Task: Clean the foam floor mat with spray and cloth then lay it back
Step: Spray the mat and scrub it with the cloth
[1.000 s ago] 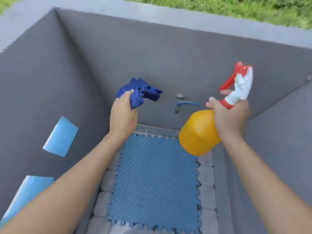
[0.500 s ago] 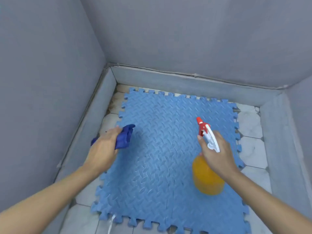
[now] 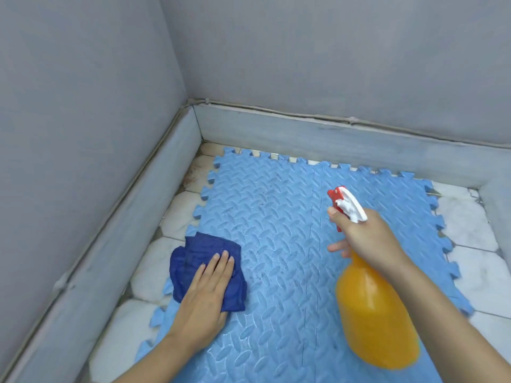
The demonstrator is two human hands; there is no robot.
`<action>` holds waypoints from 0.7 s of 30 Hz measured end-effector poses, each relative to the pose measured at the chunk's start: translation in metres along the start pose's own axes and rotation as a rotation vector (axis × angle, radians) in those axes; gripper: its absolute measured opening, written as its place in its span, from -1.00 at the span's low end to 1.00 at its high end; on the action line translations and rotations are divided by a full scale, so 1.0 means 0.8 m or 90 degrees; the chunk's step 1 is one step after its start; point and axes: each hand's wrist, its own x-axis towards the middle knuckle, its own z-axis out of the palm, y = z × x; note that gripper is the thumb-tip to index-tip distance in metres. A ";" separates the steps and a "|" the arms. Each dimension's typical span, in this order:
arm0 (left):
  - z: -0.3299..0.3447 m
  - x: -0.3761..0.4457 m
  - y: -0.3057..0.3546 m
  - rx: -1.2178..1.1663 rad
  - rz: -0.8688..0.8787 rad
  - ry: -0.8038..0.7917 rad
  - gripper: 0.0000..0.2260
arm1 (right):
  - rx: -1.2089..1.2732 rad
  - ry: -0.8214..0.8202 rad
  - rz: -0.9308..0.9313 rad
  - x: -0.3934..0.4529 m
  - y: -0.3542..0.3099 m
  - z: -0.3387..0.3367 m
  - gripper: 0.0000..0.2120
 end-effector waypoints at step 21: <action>-0.014 -0.012 -0.022 0.028 -0.087 -0.067 -0.35 | -0.284 -0.067 -0.092 -0.047 0.013 0.081 -0.55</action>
